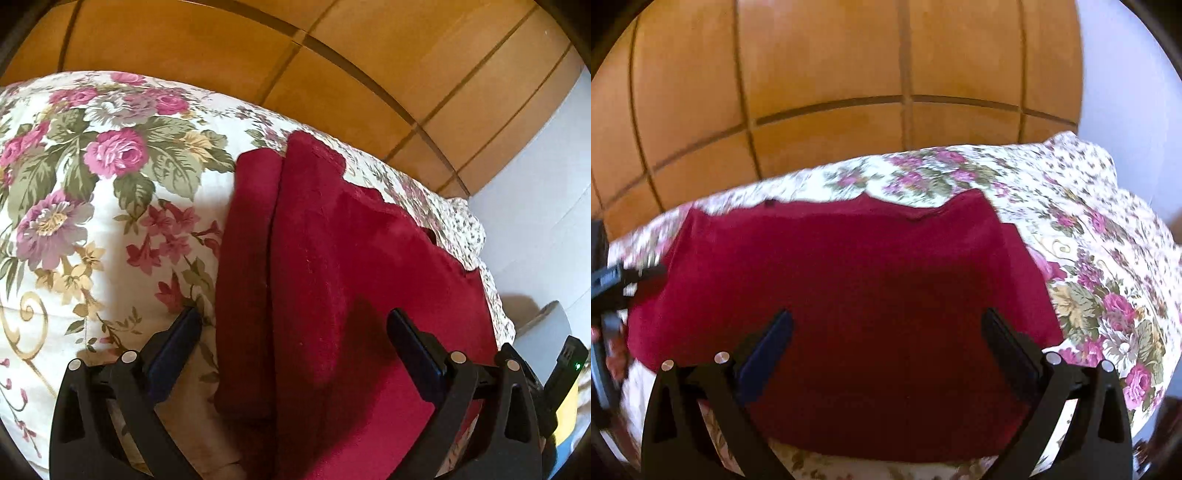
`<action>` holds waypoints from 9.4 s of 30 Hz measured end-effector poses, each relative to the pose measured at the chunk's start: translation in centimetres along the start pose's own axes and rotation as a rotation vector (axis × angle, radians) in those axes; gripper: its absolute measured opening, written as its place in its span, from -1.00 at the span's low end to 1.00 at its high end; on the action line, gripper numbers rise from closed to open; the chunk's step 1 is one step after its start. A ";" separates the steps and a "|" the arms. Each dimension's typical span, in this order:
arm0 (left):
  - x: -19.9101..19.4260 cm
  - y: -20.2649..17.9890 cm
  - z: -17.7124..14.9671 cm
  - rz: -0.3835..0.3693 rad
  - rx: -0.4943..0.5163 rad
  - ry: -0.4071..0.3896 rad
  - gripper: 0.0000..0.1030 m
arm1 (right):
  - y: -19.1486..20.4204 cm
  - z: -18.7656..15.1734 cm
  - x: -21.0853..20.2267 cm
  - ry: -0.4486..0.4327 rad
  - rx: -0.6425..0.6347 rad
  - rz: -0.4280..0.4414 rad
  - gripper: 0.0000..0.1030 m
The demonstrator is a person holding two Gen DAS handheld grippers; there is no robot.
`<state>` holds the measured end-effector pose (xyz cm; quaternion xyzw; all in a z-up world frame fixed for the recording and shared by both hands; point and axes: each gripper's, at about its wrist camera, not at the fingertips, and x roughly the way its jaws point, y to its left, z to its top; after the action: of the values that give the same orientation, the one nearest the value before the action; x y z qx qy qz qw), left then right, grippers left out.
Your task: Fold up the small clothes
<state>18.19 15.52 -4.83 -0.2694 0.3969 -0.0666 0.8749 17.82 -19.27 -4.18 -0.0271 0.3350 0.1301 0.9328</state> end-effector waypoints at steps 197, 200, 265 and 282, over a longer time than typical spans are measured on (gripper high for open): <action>6.8 -12.8 -5.4 -0.374 0.166 0.018 0.94 | -17.2 -2.9 0.0 0.165 0.958 0.379 0.97; 6.6 -12.6 -4.9 -0.436 0.122 0.058 0.94 | -17.8 -2.3 0.8 0.209 0.942 0.408 0.97; 2.9 -12.3 -2.8 -0.313 0.219 -0.009 0.07 | -1.8 6.8 0.5 -0.104 0.192 0.522 -0.12; 10.1 -16.5 4.7 -0.332 0.393 -0.031 0.05 | -7.4 9.1 4.5 -0.235 0.451 0.416 -0.12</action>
<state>30.06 0.23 -0.28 -0.1566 0.3130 -0.2811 0.8936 28.68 -24.21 -0.24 0.2642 0.2437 0.2425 0.9011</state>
